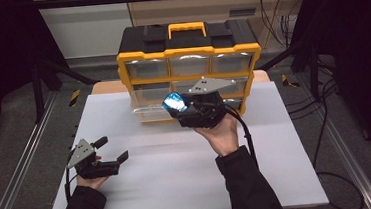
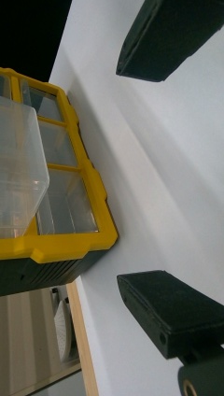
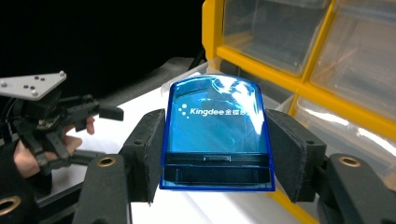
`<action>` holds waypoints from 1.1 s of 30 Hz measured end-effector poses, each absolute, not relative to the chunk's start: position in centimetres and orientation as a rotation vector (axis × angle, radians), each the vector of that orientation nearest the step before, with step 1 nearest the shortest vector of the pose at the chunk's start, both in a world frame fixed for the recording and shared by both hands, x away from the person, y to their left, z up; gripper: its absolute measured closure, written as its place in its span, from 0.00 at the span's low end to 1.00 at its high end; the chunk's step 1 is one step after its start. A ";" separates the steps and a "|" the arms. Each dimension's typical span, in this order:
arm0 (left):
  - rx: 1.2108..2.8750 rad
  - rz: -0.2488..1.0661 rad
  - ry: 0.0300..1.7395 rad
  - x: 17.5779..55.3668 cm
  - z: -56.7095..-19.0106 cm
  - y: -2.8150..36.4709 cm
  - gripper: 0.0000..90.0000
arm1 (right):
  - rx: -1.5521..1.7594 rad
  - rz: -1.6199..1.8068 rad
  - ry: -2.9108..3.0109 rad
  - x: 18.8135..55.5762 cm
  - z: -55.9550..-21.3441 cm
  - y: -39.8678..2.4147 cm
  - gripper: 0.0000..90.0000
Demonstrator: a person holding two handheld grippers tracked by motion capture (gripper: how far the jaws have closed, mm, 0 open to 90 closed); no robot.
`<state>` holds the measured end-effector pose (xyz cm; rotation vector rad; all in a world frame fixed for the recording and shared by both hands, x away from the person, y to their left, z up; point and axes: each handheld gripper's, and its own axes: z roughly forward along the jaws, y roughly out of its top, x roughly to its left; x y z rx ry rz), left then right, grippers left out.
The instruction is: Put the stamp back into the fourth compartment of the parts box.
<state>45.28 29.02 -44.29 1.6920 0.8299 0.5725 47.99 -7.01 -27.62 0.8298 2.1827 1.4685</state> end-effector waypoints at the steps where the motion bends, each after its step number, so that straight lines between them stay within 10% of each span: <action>1: 1.692 0.572 0.830 45.3 -44.3 29.0 0.02 | 0.834 1.470 2.181 48.4 -27.4 -6.7 0.46; 33: 1.693 0.571 0.831 45.3 -44.3 29.1 0.02 | 0.809 1.400 2.188 54.3 -27.3 -2.8 0.46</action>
